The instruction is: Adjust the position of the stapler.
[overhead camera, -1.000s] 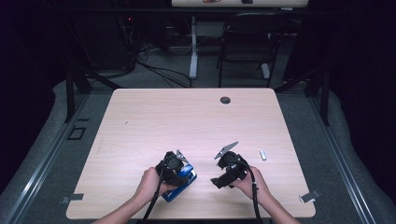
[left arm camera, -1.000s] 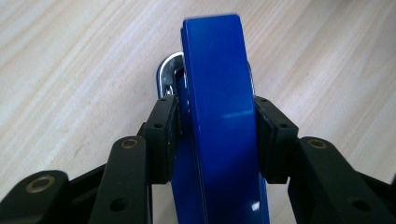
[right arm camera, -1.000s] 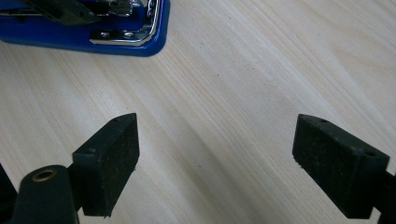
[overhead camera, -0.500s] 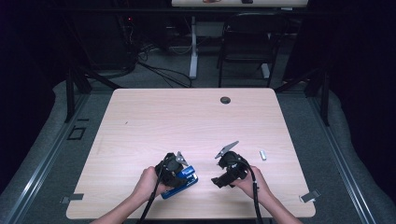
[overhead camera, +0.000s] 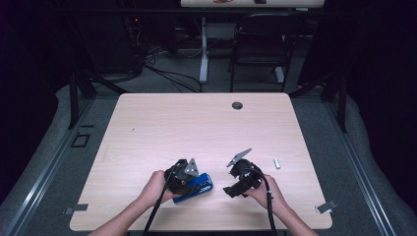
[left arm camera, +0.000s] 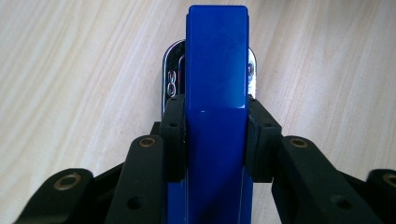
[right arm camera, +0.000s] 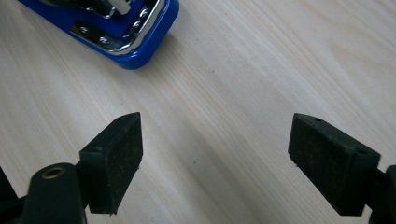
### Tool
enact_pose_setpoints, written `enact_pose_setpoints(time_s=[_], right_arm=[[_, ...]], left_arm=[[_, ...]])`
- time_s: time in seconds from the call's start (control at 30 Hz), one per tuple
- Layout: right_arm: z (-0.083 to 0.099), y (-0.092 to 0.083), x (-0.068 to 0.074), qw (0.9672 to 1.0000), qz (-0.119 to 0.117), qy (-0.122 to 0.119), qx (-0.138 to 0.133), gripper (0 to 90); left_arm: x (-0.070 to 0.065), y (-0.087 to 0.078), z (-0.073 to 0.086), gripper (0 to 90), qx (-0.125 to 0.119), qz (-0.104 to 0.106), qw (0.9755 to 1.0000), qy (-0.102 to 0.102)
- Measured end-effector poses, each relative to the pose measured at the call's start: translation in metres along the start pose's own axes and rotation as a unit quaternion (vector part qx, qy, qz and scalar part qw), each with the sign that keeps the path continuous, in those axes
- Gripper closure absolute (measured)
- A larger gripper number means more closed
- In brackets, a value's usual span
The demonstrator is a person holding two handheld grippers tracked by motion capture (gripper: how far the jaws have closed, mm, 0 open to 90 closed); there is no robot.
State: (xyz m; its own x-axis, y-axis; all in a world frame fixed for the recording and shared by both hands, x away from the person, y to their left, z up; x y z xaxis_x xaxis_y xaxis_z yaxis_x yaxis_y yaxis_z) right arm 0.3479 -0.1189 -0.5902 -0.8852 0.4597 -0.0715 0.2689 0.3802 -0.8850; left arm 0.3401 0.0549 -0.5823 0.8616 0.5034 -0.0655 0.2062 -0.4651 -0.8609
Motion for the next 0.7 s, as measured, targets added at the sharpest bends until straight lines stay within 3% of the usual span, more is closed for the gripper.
enact_pose_setpoints(time_s=[0.07, 0.1, 0.13, 0.2, 0.23, 0.27, 0.3, 0.4, 0.47, 0.57, 0.7], right_arm=[[0.001, -0.003, -0.004, 1.0, 0.001, 0.01, 0.002, 18.0], [0.001, -0.003, -0.004, 1.0, 0.001, 0.01, 0.002, 18.0], [0.003, -0.005, -0.007, 0.9999, 0.005, 0.013, 0.003, 18.4], [0.004, -0.008, -0.01, 0.9997, 0.008, 0.022, -0.005, 18.8], [0.004, -0.008, -0.01, 0.9997, 0.008, 0.022, -0.005, 18.8], [0.009, -0.012, -0.014, 0.9994, 0.011, 0.033, -0.009, 19.3], [0.01, -0.012, -0.015, 0.9991, 0.012, 0.039, -0.01, 19.6], [0.017, -0.014, -0.019, 0.9982, 0.014, 0.058, -0.012, 19.9], [0.02, -0.015, -0.021, 0.9975, 0.013, 0.069, -0.009, 20.5], [0.024, -0.014, -0.02, 0.9966, 0.011, 0.08, -0.013, 20.8], [0.031, -0.013, -0.019, 0.9958, 0.01, 0.091, -0.012, 22.2]], left_arm=[[0.001, -0.002, -0.008, 66.3, -0.008, 0.008, 0.9993, 0.035], [0.001, -0.002, -0.008, 66.3, -0.008, 0.008, 0.9993, 0.035], [0.001, -0.001, -0.015, 66.3, -0.011, 0.016, 0.998, 0.06], [0.001, 0.002, -0.019, 66.3, -0.009, 0.025, 0.9964, 0.08], [0.001, 0.002, -0.019, 66.3, -0.009, 0.025, 0.9964, 0.08], [-0.001, 0.007, -0.021, 66.3, -0.006, 0.038, 0.9939, 0.104], [-0.001, 0.007, -0.021, 66.3, -0.006, 0.038, 0.9939, 0.104], [-0.003, 0.016, -0.03, 66.3, 0.003, 0.041, 0.9894, 0.139], [-0.004, 0.018, -0.035, 66.3, 0.01, 0.049, 0.9881, 0.146], [-0.003, 0.021, -0.037, 66.2, 0.014, 0.057, 0.9885, 0.14], [-0.003, 0.027, -0.038, 66.2, 0.02, 0.069, 0.9869, 0.144]])
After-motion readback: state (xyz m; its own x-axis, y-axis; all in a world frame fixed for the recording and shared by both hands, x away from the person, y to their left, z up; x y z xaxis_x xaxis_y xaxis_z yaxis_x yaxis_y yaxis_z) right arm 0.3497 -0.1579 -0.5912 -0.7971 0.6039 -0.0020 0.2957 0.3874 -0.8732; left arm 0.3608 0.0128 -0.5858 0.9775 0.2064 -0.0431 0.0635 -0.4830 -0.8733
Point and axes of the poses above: each handheld gripper's, and its own axes: y roughly forward along the jaws, z roughly out of its underside, x roughly to its left, the point moved 7 cm from there along y, roughly forward along the jaws, and after that the axes turned 15 degrees about -y, right-handed, at the moved point
